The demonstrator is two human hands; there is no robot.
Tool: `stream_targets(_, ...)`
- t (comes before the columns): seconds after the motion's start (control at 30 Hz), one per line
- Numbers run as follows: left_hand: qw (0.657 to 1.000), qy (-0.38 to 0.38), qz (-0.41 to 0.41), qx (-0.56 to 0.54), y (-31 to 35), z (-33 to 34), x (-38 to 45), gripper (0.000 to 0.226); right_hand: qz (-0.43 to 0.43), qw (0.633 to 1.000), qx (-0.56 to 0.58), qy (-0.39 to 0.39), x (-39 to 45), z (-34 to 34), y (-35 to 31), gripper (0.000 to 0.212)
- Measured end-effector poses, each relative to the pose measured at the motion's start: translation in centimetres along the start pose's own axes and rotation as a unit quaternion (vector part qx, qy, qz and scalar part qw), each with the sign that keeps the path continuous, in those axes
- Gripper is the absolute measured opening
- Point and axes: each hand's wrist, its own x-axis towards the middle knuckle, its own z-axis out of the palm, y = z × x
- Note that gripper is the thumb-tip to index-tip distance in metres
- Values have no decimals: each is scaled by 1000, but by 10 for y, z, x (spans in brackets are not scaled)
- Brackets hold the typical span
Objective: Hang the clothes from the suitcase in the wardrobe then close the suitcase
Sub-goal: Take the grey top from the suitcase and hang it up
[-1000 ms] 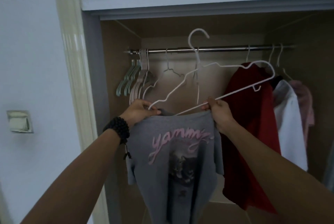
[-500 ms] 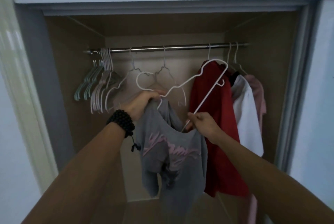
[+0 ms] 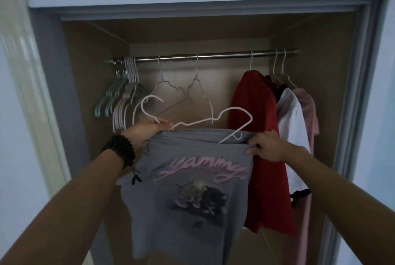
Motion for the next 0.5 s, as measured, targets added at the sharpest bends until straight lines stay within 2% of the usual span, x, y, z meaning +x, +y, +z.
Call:
stream_targets(0.13, 994, -27, -34, 98, -15, -16, -10, 23, -39, 998, 36, 37, 10, -5, 1, 21)
stream_targets(0.23, 979, -36, -41, 198, -19, -17, -13, 24, -105, 990, 62, 76, 18, -8, -13, 28)
stream_targets(0.37, 949, -75, -19, 304, -3, -1, -20, 39, -170, 974, 51, 142, 31, -17, -59, 34)
stream_targets(0.43, 946, -72, -2, 317, 6, 7, -21, 38, -185, 963, 95, 171, 33, -23, -89, 27)
stream_targets(0.5, 961, -67, 17, 267, 11, 8, -19, 44, -149, 940, 206, 227, 29, -27, -106, 15)
